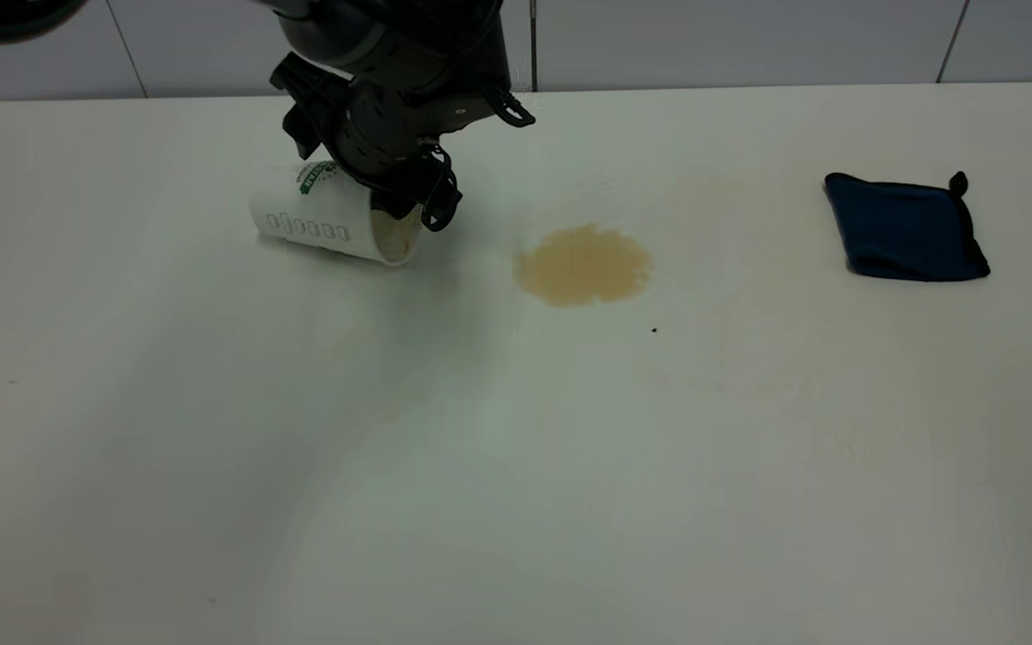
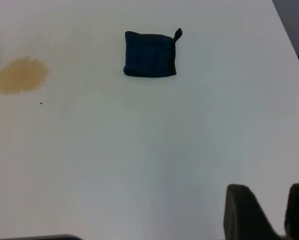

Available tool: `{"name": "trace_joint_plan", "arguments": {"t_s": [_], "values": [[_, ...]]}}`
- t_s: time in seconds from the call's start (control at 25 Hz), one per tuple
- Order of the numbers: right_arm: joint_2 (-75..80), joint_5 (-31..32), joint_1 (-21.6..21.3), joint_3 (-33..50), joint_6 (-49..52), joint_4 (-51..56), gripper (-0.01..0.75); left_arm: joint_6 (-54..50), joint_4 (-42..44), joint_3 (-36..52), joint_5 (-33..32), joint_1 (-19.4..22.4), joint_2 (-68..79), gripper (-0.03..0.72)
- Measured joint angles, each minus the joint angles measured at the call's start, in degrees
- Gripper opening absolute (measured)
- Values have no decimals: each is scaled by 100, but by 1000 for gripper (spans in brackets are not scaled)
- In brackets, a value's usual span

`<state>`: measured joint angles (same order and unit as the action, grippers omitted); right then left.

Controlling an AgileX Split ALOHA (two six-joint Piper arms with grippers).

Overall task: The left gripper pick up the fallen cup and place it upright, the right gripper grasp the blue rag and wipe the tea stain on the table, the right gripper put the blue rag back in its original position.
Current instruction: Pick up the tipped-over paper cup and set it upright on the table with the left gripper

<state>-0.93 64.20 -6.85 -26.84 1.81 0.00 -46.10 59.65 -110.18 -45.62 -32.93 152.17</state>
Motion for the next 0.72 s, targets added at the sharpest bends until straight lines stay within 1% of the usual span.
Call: {"name": "trace_joint_plan", "arguments": {"t_s": [0.08,0.12,0.24,0.32,0.4,0.44,0.56,0.72], "values": [[0,0,0,0,0,0,240,28,103,0,0,38,6,523],[0,0,0,0,0,0,240,61,163,0,0,53,12,471],[0,0,0,0,0,0,240,171,284,0,-13,75,52,281],[0,0,0,0,0,0,240,300,575,0,-128,75,72,141],[0,0,0,0,0,0,240,525,848,-4,-207,75,62,57],[0,0,0,0,0,0,240,671,916,-4,-212,75,56,37],[0,0,0,0,0,0,240,1259,860,-28,-190,75,-55,21],[0,0,0,0,0,0,240,2481,296,-148,-148,82,-569,16]]}}
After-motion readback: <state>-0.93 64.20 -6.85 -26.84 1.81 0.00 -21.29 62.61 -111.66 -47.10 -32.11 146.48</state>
